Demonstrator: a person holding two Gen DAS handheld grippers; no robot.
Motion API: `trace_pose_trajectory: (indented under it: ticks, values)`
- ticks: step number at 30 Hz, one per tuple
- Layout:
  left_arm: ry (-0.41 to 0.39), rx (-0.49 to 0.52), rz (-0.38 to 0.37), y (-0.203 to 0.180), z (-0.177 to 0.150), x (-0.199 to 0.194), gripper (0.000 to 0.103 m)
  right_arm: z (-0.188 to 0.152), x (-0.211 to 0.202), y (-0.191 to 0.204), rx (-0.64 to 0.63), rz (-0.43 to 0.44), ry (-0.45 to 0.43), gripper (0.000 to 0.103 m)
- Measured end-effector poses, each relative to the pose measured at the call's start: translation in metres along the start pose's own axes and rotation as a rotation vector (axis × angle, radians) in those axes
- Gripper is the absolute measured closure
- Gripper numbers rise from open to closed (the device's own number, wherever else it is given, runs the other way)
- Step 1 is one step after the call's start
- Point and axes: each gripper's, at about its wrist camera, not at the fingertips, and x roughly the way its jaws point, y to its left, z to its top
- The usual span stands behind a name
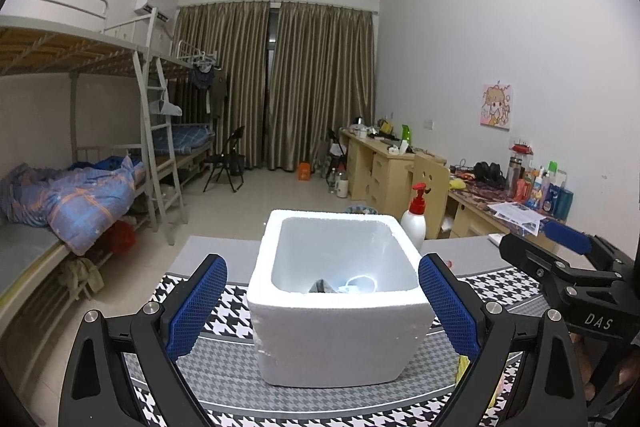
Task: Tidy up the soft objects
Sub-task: 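Withdraw both open tools from the box back toward the table, then move both tools toward the yellow mesh sleeve and green wrapped packet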
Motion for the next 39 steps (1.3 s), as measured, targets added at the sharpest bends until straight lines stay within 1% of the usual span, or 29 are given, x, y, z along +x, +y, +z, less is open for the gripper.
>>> trace_pose_trajectory:
  ticks: [3,11,22,26,39]
  values:
    - [0.003,-0.003,-0.006,-0.001,-0.002,0.000,0.003,-0.002,-0.003,-0.004,0.005,-0.001,0.006,0.001]
    - [-0.008,0.013,-0.032,-0.008,-0.006,-0.005,0.001,-0.007,-0.010,-0.010,-0.007,-0.023,0.001,0.001]
    - [0.019,0.030,-0.076,-0.017,-0.014,-0.003,0.001,-0.018,-0.021,-0.023,-0.013,-0.044,-0.004,0.001]
    - [0.023,0.034,-0.099,-0.021,-0.018,-0.004,0.001,-0.021,-0.023,-0.028,-0.010,-0.060,0.003,0.001]
    - [0.073,0.063,-0.156,-0.042,-0.029,0.009,0.001,-0.033,-0.028,-0.049,0.012,-0.115,0.021,0.001]
